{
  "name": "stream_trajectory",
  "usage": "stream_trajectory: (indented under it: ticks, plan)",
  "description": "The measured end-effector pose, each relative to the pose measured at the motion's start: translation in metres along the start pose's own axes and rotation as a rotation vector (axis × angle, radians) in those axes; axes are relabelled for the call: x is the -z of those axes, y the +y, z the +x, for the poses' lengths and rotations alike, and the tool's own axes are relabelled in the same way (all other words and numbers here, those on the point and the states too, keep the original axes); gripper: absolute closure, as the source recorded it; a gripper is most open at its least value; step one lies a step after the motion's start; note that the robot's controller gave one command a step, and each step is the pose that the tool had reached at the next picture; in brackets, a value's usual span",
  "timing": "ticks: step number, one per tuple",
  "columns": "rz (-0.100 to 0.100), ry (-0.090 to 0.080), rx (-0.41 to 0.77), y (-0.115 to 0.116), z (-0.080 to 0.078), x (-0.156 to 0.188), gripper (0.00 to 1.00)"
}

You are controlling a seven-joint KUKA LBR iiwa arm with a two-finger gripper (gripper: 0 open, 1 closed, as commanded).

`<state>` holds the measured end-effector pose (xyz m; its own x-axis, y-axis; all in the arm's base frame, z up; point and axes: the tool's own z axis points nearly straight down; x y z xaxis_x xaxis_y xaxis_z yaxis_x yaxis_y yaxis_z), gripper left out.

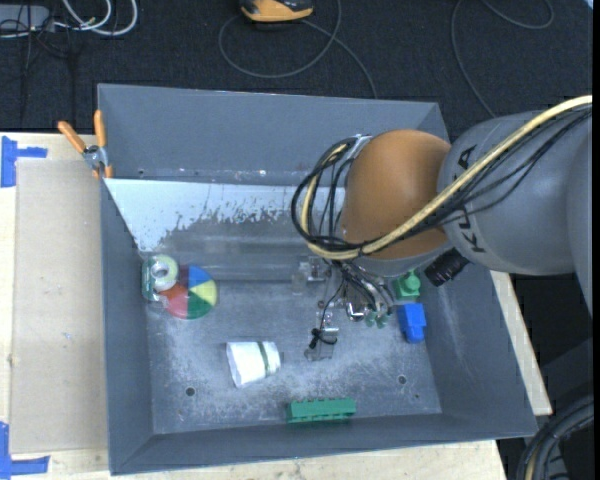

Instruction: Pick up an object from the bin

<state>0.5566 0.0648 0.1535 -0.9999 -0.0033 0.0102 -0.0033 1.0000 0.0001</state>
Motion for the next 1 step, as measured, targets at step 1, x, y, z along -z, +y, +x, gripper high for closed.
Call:
stream_trajectory:
  ticks: [1]
  plan:
    - [0.0, -0.008, -0.002, -0.0003, -0.0018, 0.0045, 0.0]
